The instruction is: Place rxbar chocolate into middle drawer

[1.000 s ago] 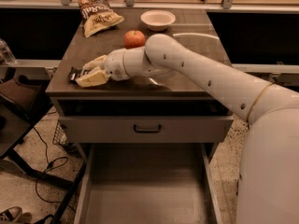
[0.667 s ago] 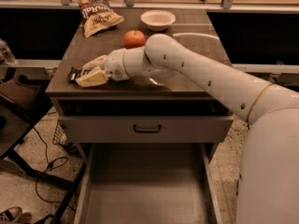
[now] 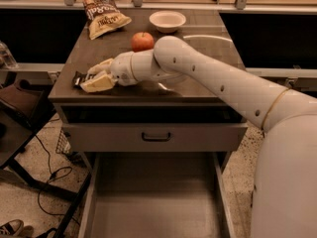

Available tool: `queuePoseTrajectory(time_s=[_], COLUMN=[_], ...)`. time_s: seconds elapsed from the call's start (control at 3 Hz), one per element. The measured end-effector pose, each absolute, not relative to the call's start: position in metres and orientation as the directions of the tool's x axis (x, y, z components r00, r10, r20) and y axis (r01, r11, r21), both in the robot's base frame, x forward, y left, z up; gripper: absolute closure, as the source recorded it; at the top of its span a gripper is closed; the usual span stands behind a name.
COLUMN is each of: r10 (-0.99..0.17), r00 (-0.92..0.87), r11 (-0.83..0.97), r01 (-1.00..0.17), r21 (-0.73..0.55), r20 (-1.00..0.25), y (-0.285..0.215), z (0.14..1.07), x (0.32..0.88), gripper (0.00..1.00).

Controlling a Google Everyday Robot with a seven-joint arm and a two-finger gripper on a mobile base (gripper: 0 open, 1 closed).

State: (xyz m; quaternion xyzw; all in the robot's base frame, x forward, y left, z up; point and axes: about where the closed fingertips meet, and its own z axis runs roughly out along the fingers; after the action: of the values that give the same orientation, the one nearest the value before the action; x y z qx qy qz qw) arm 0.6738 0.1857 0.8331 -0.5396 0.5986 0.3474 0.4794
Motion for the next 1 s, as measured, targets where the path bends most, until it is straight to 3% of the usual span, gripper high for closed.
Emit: queuePoseTrajectory(time_s=[0.33,1.0], r10=[-0.313,-0.313], r00=[0.042,0.042], r11=[0.176,0.176], r01=[-0.979,-0.979], r21=[-0.101,-0.101], r20=[-0.949,-0.949], y=[0.1857,0.1859], z=[0.8331,0.833], x=[0.6738,0.6737], gripper=[1.0,0.59])
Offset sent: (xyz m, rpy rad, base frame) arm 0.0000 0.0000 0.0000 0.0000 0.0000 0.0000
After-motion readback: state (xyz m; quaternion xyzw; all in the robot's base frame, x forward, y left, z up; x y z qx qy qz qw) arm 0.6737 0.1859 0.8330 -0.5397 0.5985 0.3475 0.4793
